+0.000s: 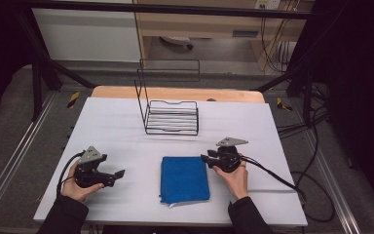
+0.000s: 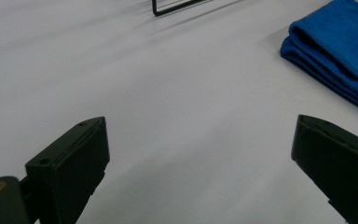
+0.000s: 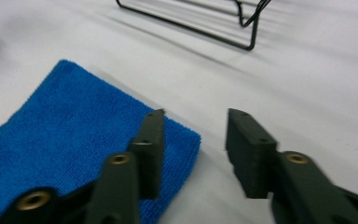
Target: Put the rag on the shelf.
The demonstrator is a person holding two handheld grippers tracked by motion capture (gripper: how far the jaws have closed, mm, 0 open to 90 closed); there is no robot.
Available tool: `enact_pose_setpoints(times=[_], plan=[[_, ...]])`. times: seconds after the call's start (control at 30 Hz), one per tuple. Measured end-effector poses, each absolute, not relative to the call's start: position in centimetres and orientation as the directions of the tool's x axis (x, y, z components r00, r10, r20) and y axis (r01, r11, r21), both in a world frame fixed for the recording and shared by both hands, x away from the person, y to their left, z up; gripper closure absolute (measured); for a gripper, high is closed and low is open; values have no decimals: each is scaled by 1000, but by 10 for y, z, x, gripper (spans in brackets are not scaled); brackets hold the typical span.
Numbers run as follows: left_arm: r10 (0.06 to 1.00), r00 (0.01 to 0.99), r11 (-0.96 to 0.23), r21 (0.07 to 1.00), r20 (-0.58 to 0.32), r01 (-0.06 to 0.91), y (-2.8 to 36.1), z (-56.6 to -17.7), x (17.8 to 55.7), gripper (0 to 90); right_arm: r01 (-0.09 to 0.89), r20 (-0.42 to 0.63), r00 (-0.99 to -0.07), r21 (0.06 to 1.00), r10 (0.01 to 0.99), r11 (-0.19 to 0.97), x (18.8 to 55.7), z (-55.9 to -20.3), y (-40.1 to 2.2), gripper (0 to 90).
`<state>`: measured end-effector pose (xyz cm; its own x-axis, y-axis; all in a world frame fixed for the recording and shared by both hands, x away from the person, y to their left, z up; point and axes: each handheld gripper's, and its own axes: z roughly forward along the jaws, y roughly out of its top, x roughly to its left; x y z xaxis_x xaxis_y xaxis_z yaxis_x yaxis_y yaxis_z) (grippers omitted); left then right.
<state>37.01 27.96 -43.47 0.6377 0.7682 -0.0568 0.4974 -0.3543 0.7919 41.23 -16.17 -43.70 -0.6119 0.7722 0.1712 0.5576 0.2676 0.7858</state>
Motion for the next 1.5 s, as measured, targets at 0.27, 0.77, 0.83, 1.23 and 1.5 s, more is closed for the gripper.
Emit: enact_pose_setpoints(times=[0.27, 0.77, 0.83, 1.23, 1.5], plan=[[770, 636, -365, 788, -44, 496, 268, -428, 369, 43, 523, 195, -614, 826, 765, 210, 407, -430, -181, 242], [749, 662, -381, 790, -41, 481, 226, -414, 376, 59, 518, 179, -654, 814, 735, 262, 392, -430, -198, 64], [747, 664, -382, 792, -39, 476, 220, -412, 377, 59, 519, 187, -651, 817, 735, 252, 390, -431, -198, 61], [737, 675, -401, 782, -35, 478, 181, -407, 393, 67, 517, 172, -654, 813, 737, 269, 385, -432, -198, 34], [747, 664, -406, 767, -33, 496, 160, -410, 404, 128, 524, 170, -648, 807, 742, 272, 384, -433, -198, 29]])
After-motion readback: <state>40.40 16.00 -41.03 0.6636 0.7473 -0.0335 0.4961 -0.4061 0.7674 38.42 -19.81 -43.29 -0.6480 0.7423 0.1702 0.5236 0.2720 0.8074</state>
